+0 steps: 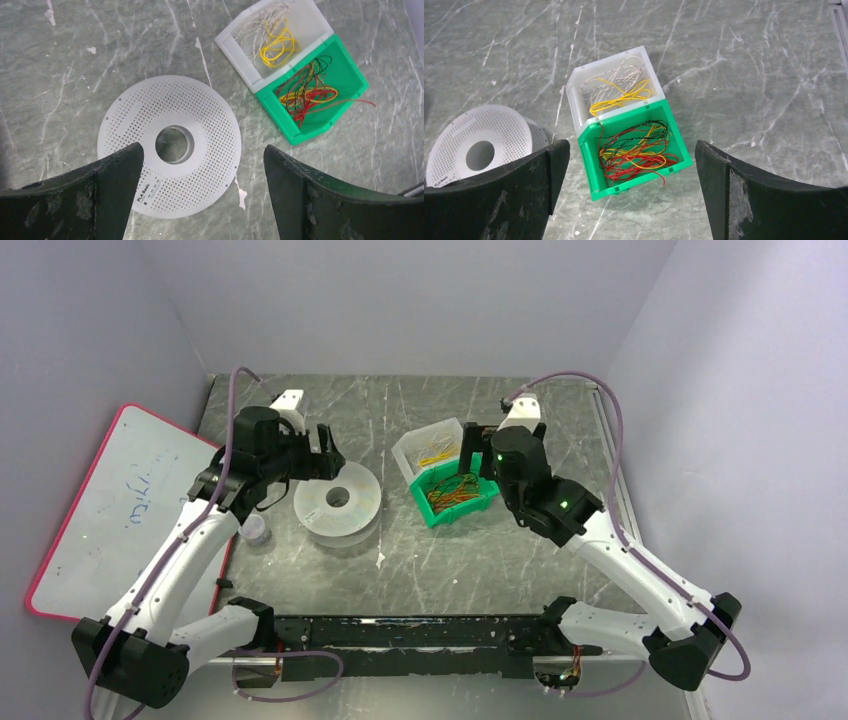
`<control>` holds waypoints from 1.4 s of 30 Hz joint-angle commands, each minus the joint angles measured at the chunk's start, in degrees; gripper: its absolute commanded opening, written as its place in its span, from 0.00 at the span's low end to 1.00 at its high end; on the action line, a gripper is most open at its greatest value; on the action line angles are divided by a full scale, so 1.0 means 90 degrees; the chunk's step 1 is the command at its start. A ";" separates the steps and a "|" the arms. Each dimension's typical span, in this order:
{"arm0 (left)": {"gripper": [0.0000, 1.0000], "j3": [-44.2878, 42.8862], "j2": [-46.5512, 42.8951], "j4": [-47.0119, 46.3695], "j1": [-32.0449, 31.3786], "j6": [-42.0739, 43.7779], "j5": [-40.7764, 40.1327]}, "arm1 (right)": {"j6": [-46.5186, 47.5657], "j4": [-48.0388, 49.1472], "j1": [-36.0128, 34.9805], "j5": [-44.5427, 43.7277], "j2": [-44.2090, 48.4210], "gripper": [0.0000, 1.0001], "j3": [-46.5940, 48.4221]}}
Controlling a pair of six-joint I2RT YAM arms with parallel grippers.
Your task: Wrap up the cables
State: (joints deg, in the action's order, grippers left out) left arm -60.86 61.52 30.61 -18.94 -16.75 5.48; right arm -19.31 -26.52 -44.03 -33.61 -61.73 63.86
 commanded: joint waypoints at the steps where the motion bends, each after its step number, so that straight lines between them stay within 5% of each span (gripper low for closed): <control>1: 0.93 0.0379 -0.0251 -0.0340 0.0063 0.0346 0.0494 | -0.0286 -0.0318 -0.0034 -0.0512 -0.0022 1.00 0.0005; 10: 0.93 0.0945 -0.0496 -0.0747 0.0070 0.0582 0.1360 | -0.0665 -0.0325 -0.0039 -0.0420 -0.0504 0.97 -0.0153; 21: 0.93 0.1057 -0.0536 -0.0681 0.0063 0.0536 0.1254 | -0.1984 -0.0495 -0.0043 0.0320 -0.1742 0.93 0.0275; 31: 0.93 0.1107 -0.0694 -0.0640 0.0055 0.0504 0.1212 | -0.4086 -0.1592 -0.0003 -0.0442 -0.3456 0.93 0.1565; 42: 0.93 0.1158 -0.0921 -0.0602 -0.0136 0.0485 0.1003 | -0.4995 -0.1182 0.0750 0.0127 -0.4532 0.84 0.1906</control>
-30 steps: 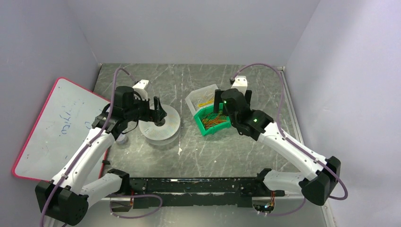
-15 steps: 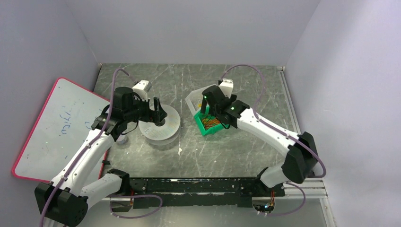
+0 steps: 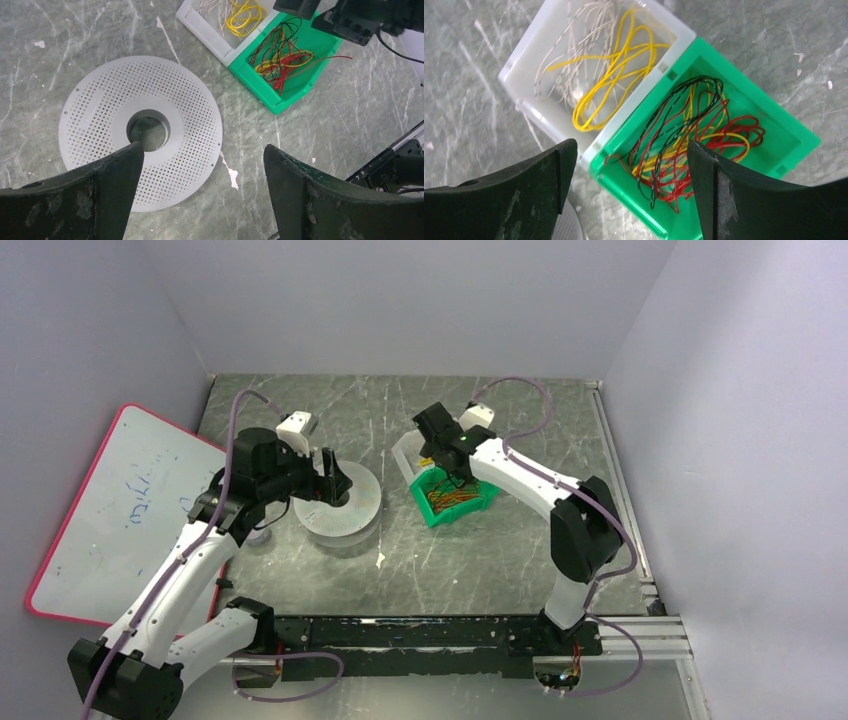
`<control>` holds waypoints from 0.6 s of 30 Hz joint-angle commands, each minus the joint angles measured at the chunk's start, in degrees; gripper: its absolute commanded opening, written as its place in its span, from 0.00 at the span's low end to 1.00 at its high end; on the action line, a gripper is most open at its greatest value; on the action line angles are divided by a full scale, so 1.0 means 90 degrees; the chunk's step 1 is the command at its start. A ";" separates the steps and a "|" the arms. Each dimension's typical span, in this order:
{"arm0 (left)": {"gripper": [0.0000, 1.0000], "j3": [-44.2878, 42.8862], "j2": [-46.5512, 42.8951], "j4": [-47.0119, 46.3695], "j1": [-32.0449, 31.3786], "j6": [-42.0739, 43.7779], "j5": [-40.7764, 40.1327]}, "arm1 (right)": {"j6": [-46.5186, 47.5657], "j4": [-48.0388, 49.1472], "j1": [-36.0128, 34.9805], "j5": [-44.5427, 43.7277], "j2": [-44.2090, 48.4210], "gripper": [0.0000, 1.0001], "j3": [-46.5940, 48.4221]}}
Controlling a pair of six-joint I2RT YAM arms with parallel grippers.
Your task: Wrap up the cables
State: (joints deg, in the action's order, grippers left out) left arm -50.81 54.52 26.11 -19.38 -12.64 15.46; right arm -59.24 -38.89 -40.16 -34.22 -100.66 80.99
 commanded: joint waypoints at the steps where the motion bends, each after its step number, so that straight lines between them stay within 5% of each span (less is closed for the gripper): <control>1: 0.93 0.0045 -0.0155 -0.0091 -0.0113 0.0028 -0.0126 | -0.0587 0.0291 0.0397 0.0285 -0.0261 0.83 -0.0033; 12: 0.93 0.0039 -0.0196 -0.0064 -0.0274 0.0047 -0.0198 | -0.0650 0.0269 0.0683 0.0498 -0.1016 0.74 0.0418; 18: 0.93 0.0037 -0.0233 -0.0049 -0.0296 0.0037 -0.0304 | -0.0617 0.0249 0.0683 0.0497 -0.1192 0.61 0.0532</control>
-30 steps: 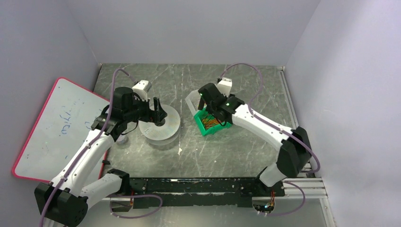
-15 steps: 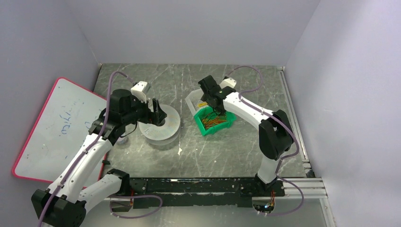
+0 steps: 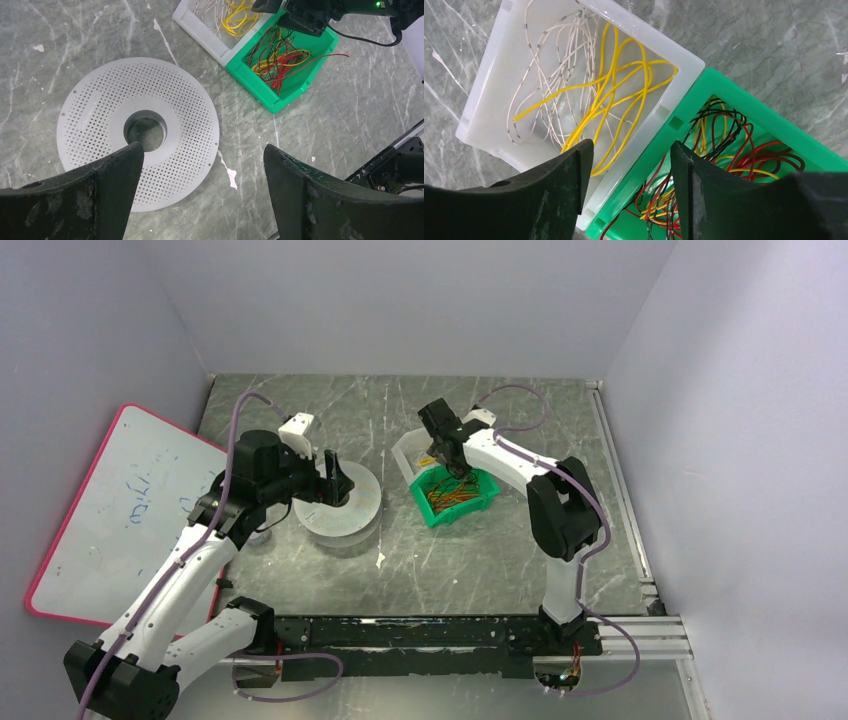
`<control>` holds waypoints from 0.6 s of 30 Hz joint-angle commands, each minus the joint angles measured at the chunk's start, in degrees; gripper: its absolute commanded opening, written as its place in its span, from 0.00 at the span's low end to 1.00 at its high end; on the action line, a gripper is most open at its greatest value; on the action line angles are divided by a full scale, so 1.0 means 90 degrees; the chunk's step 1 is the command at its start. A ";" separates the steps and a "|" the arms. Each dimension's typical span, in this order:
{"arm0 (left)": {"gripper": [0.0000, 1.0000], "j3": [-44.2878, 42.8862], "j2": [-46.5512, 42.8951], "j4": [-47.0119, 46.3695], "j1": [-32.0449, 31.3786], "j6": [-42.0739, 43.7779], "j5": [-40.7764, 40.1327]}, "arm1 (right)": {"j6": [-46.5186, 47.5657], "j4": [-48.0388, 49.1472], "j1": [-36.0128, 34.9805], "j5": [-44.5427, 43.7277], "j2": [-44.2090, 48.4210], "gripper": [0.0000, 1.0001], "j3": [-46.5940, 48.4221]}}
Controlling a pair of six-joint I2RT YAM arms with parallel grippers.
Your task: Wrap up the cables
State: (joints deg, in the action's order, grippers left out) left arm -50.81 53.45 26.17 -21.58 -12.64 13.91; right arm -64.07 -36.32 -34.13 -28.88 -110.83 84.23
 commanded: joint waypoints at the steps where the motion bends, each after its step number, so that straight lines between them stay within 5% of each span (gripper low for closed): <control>1: 0.93 0.0031 -0.0102 -0.0052 -0.0053 0.0038 -0.0130 | -0.0059 -0.0015 0.0013 -0.0101 -0.0064 0.59 0.0173; 18: 0.93 0.0010 -0.0056 0.0012 -0.0053 0.0028 -0.0403 | 0.1056 0.0305 0.0327 -0.0086 0.0026 0.09 0.0285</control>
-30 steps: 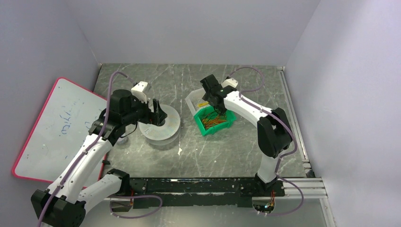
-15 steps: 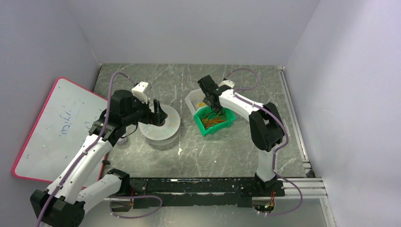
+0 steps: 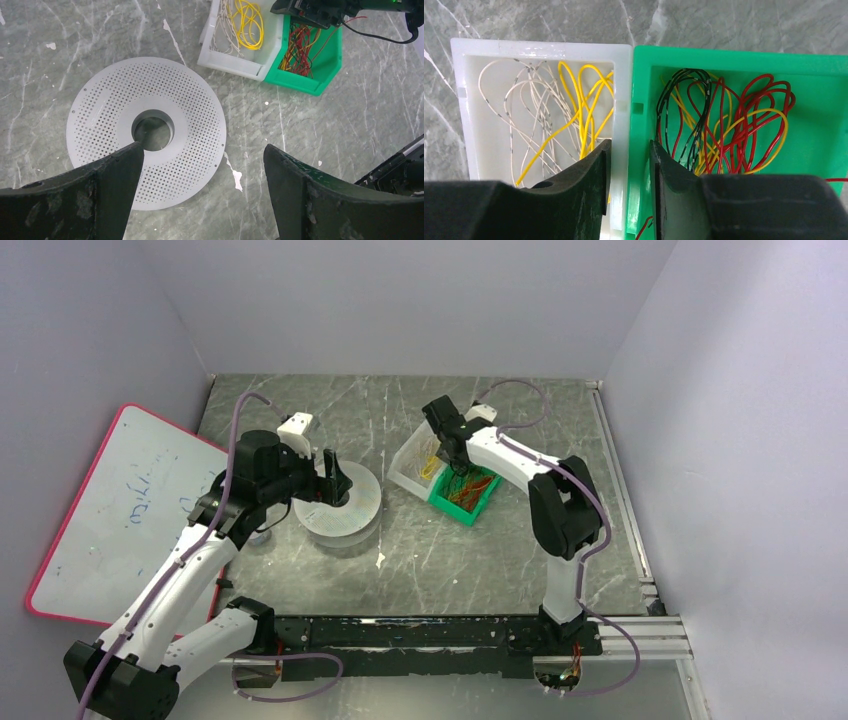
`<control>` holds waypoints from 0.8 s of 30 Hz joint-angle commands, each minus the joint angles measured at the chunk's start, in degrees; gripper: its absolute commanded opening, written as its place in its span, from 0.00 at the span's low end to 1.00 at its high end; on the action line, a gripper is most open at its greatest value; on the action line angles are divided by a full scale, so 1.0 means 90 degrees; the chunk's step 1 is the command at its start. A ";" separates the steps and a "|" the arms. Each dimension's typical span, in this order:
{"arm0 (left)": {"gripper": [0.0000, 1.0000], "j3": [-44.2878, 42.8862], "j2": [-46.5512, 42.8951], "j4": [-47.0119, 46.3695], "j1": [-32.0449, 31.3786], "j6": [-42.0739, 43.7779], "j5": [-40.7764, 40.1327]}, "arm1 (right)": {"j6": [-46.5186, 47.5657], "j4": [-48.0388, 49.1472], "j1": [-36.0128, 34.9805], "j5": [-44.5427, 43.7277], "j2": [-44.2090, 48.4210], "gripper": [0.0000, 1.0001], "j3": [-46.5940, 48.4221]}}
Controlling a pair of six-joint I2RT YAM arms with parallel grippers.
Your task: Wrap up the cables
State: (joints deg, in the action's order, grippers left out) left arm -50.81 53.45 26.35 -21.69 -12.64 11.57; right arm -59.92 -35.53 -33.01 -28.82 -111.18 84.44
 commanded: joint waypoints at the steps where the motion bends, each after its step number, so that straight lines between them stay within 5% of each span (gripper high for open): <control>1: 0.93 0.0010 -0.0055 -0.0008 -0.0042 0.0028 -0.0137 | 0.0844 0.0294 0.0260 -0.0037 0.0090 0.05 0.0264; 15: 0.93 0.0007 0.0036 0.0012 -0.0040 0.0038 -0.0221 | 0.4374 0.1218 0.1149 0.1345 -0.0121 0.00 0.0526; 24: 0.93 -0.0004 0.0152 0.0032 -0.0040 0.0036 -0.0253 | 0.5311 0.1087 0.1327 0.1356 -0.0793 0.00 0.1141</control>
State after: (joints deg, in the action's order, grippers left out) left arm -50.81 54.54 26.41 -21.71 -12.64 10.41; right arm -18.06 -27.49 -21.80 -17.17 -116.92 92.86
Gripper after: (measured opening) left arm 0.935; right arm 0.309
